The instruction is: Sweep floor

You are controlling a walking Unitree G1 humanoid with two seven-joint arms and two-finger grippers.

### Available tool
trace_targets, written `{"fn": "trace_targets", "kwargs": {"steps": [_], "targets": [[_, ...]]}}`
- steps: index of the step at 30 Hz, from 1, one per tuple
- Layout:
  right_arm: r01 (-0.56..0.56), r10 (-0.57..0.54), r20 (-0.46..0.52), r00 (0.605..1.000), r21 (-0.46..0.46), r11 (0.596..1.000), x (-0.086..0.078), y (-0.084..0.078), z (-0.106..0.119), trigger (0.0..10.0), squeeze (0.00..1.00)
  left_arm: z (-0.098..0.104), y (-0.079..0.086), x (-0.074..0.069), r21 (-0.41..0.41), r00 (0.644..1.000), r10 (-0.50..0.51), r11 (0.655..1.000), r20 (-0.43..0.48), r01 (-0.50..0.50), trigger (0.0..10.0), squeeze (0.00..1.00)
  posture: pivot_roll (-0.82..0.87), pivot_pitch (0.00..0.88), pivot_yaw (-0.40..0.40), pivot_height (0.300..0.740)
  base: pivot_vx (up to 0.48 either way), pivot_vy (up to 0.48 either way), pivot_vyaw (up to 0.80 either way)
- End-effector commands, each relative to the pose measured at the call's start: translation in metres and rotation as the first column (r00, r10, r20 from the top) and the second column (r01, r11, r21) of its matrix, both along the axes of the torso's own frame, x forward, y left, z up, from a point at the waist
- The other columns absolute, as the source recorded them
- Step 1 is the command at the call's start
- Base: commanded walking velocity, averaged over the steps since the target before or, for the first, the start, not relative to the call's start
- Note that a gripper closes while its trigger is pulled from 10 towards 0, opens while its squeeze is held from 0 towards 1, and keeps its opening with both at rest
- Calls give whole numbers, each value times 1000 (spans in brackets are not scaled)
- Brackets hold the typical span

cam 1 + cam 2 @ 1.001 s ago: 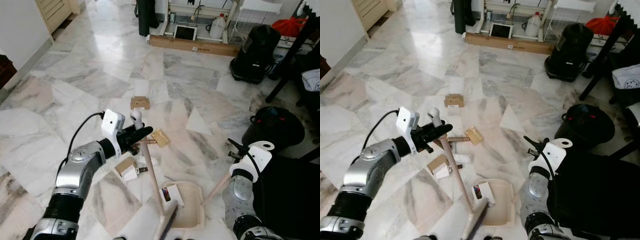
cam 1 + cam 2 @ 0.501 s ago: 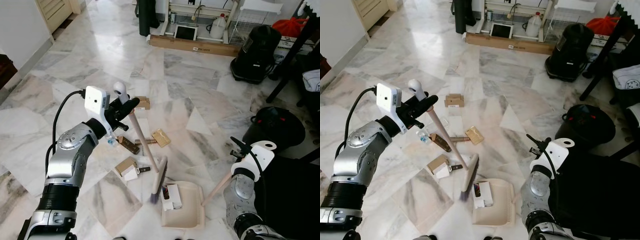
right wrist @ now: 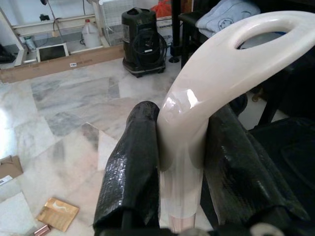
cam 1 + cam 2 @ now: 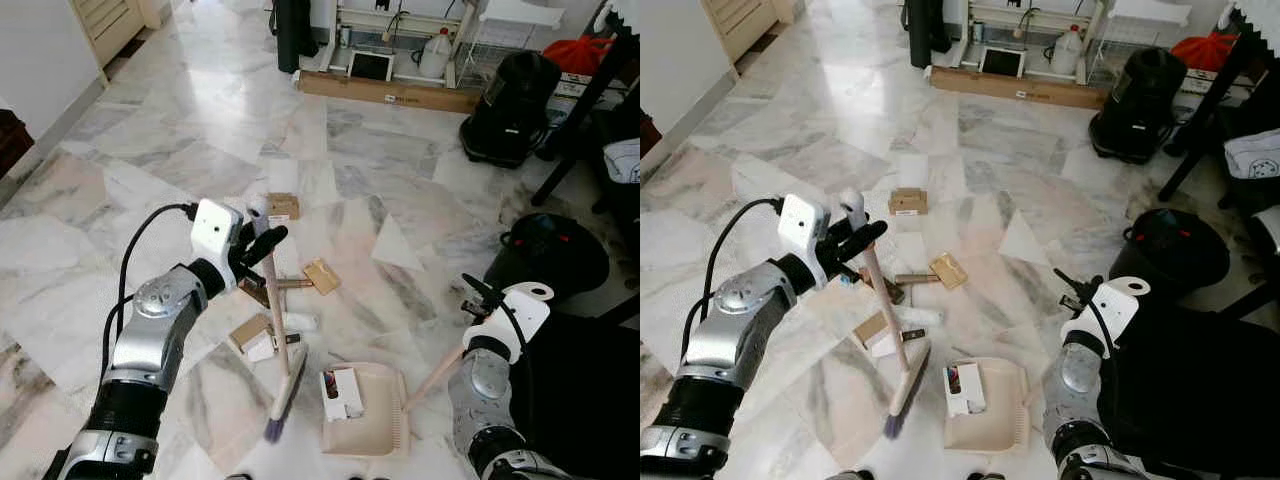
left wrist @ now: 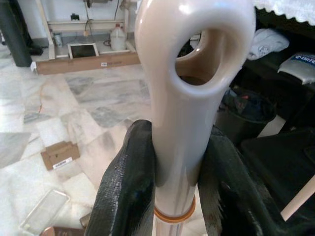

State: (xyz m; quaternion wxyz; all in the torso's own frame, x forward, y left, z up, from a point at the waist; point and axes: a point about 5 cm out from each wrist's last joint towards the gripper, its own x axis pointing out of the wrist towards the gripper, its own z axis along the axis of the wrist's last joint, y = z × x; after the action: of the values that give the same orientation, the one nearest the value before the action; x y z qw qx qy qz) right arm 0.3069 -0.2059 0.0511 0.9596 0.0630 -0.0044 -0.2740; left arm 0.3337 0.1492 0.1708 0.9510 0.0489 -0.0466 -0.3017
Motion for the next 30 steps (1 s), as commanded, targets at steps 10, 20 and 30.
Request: {"fn": "trace_targets", "kwargs": {"steps": [10,20,30], "targets": [[46,-42,-69,997,68,997,-11,-5,-17,10000,0,-12,-12,2,-12,999,-32,999,-20,32,10000,0,200,168,-44,740,0,0,0],[54,-50,-60,997,69,996,-12,-9,-16,10000,0,-13,-18,3,-63,998,-58,996,-37,56,10000,0,186,174,-43,740,0,0,0],[38,-33,-63,997,81,996,-11,-6,-16,10000,0,-6,-23,3,-155,996,-85,985,-39,78,10000,0,193,174,-47,740,0,0,0]]}}
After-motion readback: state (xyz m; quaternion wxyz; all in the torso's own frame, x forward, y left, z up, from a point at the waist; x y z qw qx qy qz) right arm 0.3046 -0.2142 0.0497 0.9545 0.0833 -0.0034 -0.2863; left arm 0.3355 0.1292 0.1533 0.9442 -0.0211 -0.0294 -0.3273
